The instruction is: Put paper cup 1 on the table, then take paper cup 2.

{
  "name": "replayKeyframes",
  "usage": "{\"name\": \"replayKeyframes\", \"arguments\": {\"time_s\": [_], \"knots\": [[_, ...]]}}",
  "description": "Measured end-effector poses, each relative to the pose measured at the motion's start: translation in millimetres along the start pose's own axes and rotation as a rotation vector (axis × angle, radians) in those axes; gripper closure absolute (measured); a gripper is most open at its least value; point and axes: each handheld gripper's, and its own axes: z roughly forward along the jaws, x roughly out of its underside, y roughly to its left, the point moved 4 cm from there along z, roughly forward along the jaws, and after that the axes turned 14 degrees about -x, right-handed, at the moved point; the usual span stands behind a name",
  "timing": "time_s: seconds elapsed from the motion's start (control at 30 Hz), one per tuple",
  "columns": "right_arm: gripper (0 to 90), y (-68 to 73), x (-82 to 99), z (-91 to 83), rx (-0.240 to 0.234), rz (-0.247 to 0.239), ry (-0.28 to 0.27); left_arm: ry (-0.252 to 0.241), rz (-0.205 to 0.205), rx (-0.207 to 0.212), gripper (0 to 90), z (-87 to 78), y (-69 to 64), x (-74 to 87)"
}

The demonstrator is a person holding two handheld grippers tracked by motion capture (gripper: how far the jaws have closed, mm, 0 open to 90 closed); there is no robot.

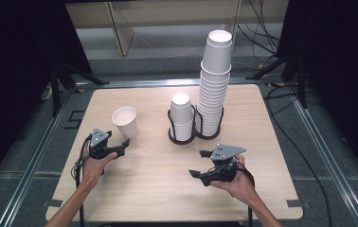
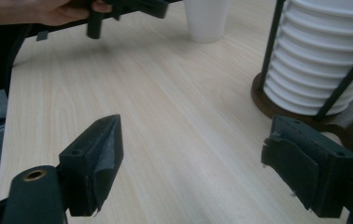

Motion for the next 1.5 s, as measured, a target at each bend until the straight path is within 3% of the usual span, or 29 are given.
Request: {"name": "replayKeyframes", "arguments": {"time_s": [0.03, 0.17, 0.3, 0.33, 0.37, 0.5, 0.63, 0.7, 0.73, 0.77, 0.83, 0.9, 0.93, 0.97, 1.03, 1.07, 1.1, 1.27, 1.3, 1.37, 1.4, 1.5], "knots": [[19.6, 0.1, 0.3, -1.1, -0.005, 0.017, 0.002, -0.018, -0.013, 0.003, 14.8, -7.4, -2.4, -0.3], [19.5, -2.8, 0.2, -2.7, 0.005, 0.031, -0.021, -0.043, 0.006, 0.012, 14.7, -26.5, -7.6, -1.6], [19.4, -6.6, 0.5, -7.2, 0.042, 0.027, -0.018, -0.074, -0.007, 0.038, 14.7, -53.4, -18.7, -3.2], [19.4, -5.6, 1.1, -7.6, 0.039, 0.050, -0.018, -0.071, -0.003, 0.038, 14.7, -57.8, -20.4, -2.6], [19.5, -6.8, 0.9, -8.9, 0.051, 0.039, -0.015, -0.071, -0.003, 0.038, 14.7, -57.8, -20.4, -2.6], [19.5, -10.5, 0.8, -13.0, 0.070, 0.072, -0.032, -0.058, 0.002, 0.063, 14.7, -76.3, -30.7, 3.1], [19.2, -18.4, -3.7, -26.6, 0.129, 0.094, -0.066, -0.051, 0.002, 0.099, 14.7, -88.5, -39.6, 10.8], [19.1, -19.6, -5.1, -29.1, 0.130, 0.109, -0.073, -0.057, -0.004, 0.109, 14.7, -90.2, -41.3, 11.8], [19.0, -22.1, -6.7, -35.0, 0.159, 0.120, -0.069, -0.048, -0.003, 0.105, 14.7, -92.5, -42.3, 12.6], [19.0, -24.9, -10.7, -42.0, 0.174, 0.146, -0.103, -0.049, -0.007, 0.120, 14.7, -95.4, -44.8, 13.9], [18.4, -30.3, -15.9, -51.2, 0.209, 0.127, -0.123, -0.036, -0.004, 0.124, 14.7, -99.8, -47.0, 16.3], [18.4, -31.4, -17.9, -55.1, 0.208, 0.140, -0.122, -0.045, -0.002, 0.130, 14.7, -100.3, -48.2, 17.5], [17.9, -34.8, -23.9, -65.1, 0.243, 0.127, -0.116, -0.046, -0.003, 0.135, 14.7, -101.3, -49.3, 18.4], [17.9, -34.8, -23.9, -65.1, 0.243, 0.127, -0.116, -0.036, 0.008, 0.134, 14.7, -102.8, -49.4, 19.0], [17.6, -38.0, -31.5, -73.1, 0.257, 0.120, -0.135, -0.061, 0.024, 0.149, 14.8, -100.3, -50.4, 19.1], [17.0, -42.3, -40.0, -80.2, 0.275, 0.098, -0.153, -0.051, 0.044, 0.133, 14.8, -98.1, -49.0, 20.2], [17.0, -42.9, -43.0, -84.0, 0.290, 0.103, -0.152, -0.053, 0.028, 0.146, 14.8, -95.6, -48.4, 21.4], [15.6, -47.4, -66.8, -100.1, 0.299, 0.128, -0.224, -0.049, 0.034, 0.134, 14.8, -94.2, -47.6, 23.8], [15.6, -49.8, -71.2, -103.0, 0.302, 0.109, -0.236, -0.052, 0.031, 0.136, 14.8, -94.0, -47.4, 24.2], [15.5, -53.7, -79.5, -108.2, 0.319, 0.089, -0.249, -0.048, 0.029, 0.137, 14.8, -93.9, -48.1, 24.6], [15.4, -54.0, -82.6, -108.6, 0.312, 0.102, -0.255, -0.033, 0.045, 0.133, 14.8, -94.6, -47.6, 25.0], [15.4, -58.6, -95.9, -111.1, 0.326, 0.114, -0.266, -0.051, 0.034, 0.155, 14.8, -92.7, -50.7, 25.0]]}}
